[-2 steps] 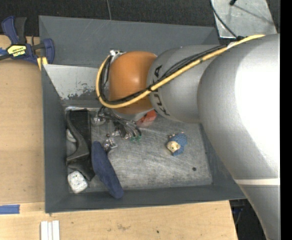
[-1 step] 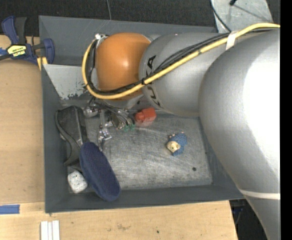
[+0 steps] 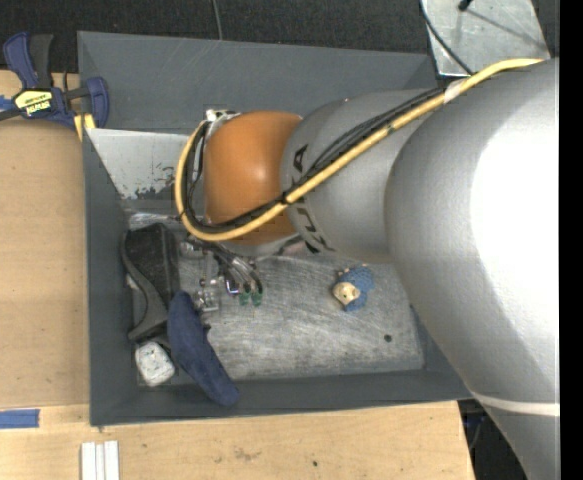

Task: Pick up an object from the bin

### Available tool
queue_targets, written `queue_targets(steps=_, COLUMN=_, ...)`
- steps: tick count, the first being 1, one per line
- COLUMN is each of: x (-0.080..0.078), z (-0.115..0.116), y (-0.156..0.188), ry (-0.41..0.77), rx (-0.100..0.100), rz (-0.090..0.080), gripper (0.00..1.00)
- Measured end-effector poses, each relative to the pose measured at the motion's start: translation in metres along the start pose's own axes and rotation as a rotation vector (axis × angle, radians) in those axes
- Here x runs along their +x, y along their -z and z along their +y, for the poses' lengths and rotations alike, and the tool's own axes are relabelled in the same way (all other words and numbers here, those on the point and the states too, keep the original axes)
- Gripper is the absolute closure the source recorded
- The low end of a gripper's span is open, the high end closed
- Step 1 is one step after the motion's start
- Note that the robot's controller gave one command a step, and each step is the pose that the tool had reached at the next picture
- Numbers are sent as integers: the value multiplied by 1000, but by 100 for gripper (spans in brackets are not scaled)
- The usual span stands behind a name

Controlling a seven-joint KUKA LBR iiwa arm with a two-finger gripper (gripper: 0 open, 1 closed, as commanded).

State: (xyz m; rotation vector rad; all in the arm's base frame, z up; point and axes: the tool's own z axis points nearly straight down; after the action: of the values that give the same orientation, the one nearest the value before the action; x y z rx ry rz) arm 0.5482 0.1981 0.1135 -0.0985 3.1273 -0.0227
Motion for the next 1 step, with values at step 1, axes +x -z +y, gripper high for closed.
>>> queue_targets(steps=1, x=60, z=40, y=46, ry=105, rx=-14, rz=10, gripper=0)
